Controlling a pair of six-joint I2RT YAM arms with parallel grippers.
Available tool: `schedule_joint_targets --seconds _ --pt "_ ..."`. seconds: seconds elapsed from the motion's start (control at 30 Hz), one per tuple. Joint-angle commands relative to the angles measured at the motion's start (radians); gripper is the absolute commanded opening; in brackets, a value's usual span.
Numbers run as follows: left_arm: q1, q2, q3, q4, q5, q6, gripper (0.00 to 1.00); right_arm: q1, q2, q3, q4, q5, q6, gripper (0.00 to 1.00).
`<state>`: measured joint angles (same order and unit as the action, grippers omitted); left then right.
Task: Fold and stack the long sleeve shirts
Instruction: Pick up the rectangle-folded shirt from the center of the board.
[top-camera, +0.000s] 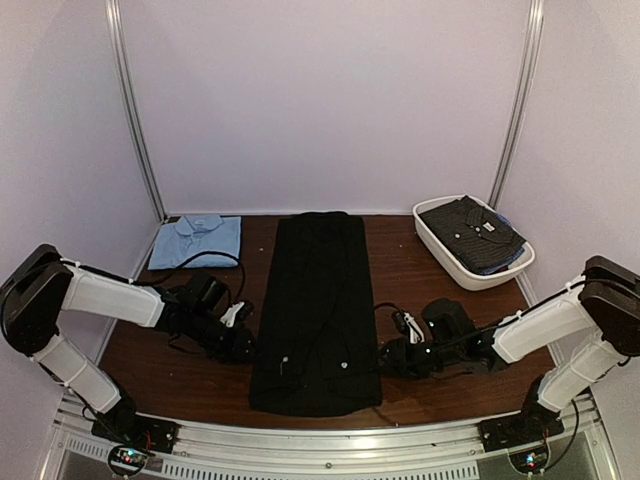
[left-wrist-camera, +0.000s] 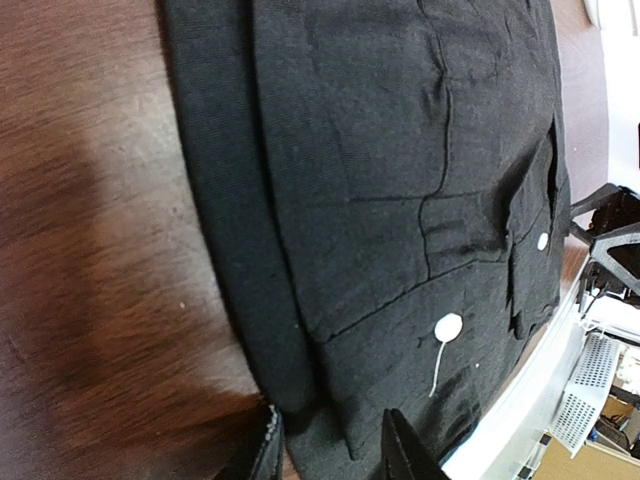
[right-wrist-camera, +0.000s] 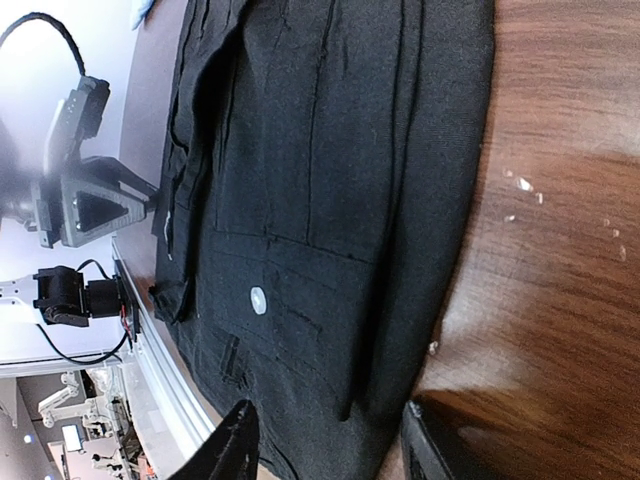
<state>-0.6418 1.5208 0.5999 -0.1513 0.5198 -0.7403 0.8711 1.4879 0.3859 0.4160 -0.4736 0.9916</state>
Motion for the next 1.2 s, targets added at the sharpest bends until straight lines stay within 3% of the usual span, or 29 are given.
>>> schedule_joint_targets --seconds 0.0,0.5,0.9,1.07,1.17 --pt "-0.02 0.027 0.009 -0.008 0.002 -0.006 0.34 0.008 0.02 -0.023 0.017 -0.004 0.022 0.49" --pt "-0.05 0.053 0.01 0.009 0.044 -0.052 0.16 0.007 0.069 -0.021 0.067 -0.033 0.032 0.34" --pt "-0.061 0.052 -0.016 0.055 0.093 -0.083 0.07 0.008 0.08 -0.004 0.101 -0.048 0.042 0.14" --pt "-0.068 0.03 -0.029 0.057 0.1 -0.097 0.0 0.011 0.066 0.001 0.095 -0.058 0.042 0.01" --pt "-0.07 -0.002 -0.045 0.057 0.106 -0.106 0.0 0.018 0.037 0.013 0.065 -0.057 0.031 0.0"
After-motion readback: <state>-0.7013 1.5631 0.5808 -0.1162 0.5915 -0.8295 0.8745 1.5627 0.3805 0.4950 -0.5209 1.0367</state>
